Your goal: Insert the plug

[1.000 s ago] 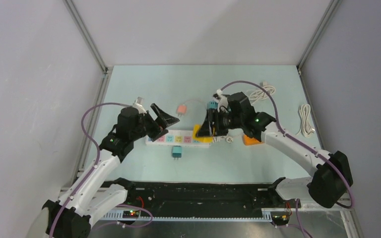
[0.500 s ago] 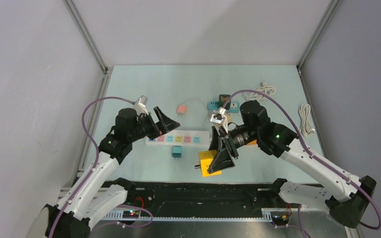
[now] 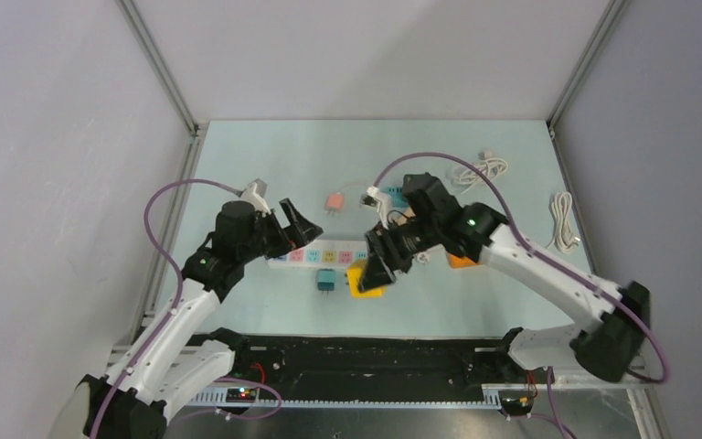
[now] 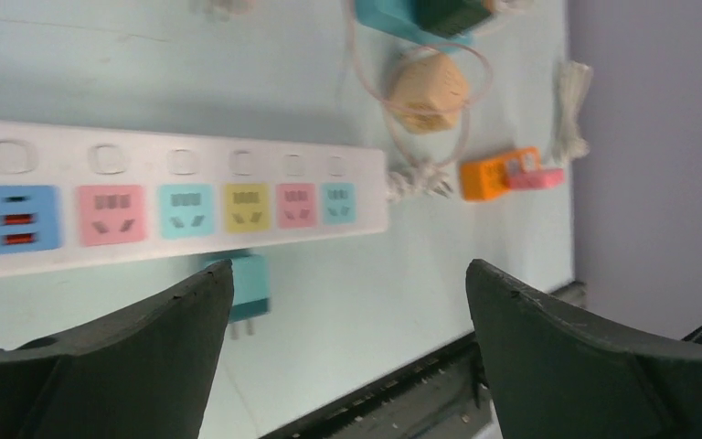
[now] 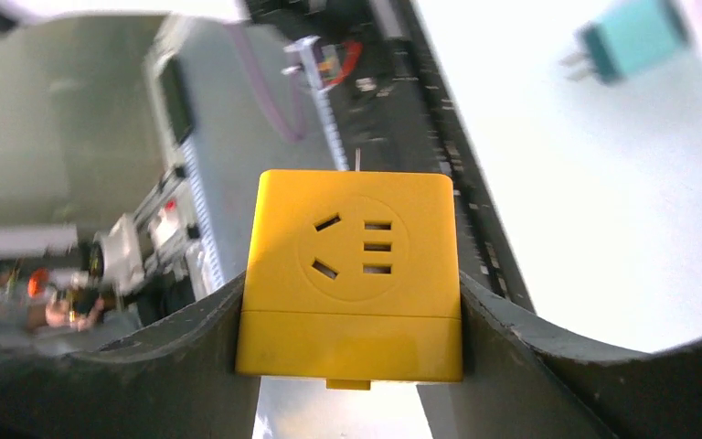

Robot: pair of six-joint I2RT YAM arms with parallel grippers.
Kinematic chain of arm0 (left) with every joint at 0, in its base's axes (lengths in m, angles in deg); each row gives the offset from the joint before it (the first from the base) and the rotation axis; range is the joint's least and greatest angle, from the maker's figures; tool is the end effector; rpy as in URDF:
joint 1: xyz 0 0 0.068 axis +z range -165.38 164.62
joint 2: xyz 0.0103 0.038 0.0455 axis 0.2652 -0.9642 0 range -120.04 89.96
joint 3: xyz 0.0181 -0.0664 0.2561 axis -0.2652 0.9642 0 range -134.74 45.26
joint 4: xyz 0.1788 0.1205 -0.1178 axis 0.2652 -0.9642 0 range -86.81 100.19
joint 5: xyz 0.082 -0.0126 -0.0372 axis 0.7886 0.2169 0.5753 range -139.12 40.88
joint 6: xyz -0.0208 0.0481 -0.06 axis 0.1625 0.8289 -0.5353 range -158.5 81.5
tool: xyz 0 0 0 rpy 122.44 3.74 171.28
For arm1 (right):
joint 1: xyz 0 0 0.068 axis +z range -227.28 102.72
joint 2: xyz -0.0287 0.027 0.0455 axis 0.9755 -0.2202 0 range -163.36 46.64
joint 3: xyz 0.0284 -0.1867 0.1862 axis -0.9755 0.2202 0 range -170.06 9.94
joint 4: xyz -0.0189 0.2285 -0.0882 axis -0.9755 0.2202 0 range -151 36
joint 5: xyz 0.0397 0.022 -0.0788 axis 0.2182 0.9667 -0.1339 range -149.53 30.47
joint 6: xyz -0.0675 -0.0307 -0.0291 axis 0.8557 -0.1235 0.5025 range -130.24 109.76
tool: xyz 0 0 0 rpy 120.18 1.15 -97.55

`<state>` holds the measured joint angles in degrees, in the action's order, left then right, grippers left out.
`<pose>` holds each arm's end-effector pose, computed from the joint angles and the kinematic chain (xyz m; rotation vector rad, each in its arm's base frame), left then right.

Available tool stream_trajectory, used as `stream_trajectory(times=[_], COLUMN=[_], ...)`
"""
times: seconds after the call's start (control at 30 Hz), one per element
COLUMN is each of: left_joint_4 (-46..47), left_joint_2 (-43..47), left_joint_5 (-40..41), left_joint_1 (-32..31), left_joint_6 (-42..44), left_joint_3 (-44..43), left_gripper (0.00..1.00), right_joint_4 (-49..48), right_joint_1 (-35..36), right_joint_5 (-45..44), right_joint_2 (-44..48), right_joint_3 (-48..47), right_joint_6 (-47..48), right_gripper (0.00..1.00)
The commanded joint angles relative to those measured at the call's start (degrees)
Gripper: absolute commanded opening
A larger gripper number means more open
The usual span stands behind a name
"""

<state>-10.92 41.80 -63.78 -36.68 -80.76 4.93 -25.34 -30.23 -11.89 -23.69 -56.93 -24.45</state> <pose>0.1858 -0.0911 0.2648 -0.2350 2.1849 -0.9203 0.1390 0.2236 0.3249 -1.1474 2.1329 1.4747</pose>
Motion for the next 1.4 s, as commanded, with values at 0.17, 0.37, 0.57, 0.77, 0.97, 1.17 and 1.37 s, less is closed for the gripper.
stream_trajectory(times=[0.17,0.37,0.57,0.77,0.97,1.17,1.37], left_joint_4=[-8.32,-8.20,-0.60,6.18,16.76,20.74,24.70], left_joint_2=[-1.01,-2.94,-11.30,-20.15,-29.16,-35.89,-38.14], left_joint_5=[24.52,35.49,24.22,21.13,12.30,9.28,6.95], left_joint_1=[1.12,1.37,7.40,12.08,16.01,16.16,16.14], left_joint_6=[2.67,2.67,-4.34,-6.52,-6.08,-4.72,-4.63], left_joint_3=[-2.14,-1.82,0.05,1.52,2.39,2.68,4.01], left_gripper=[1.00,1.00,1.00,1.00,1.00,0.98,0.95], right_joint_4=[22.54,30.19,36.62,39.43,41.94,43.59,39.22], right_joint_1=[-0.83,-2.20,-3.64,-4.38,-6.18,-7.36,-7.24], right_joint_5=[-29.03,-32.68,-35.75,-33.99,-29.21,-27.33,-25.98], right_joint_2=[-25.27,-40.62,-50.78,-52.87,-54.82,-55.02,-54.59], right_joint_3=[-18.48,-33.83,-43.10,-45.44,-48.00,-47.66,-45.55], right_joint_6=[-8.65,-8.38,-9.16,-9.73,-9.32,-9.54,-13.14], right_gripper=[0.25,0.24,0.20,0.19,0.18,0.17,0.16])
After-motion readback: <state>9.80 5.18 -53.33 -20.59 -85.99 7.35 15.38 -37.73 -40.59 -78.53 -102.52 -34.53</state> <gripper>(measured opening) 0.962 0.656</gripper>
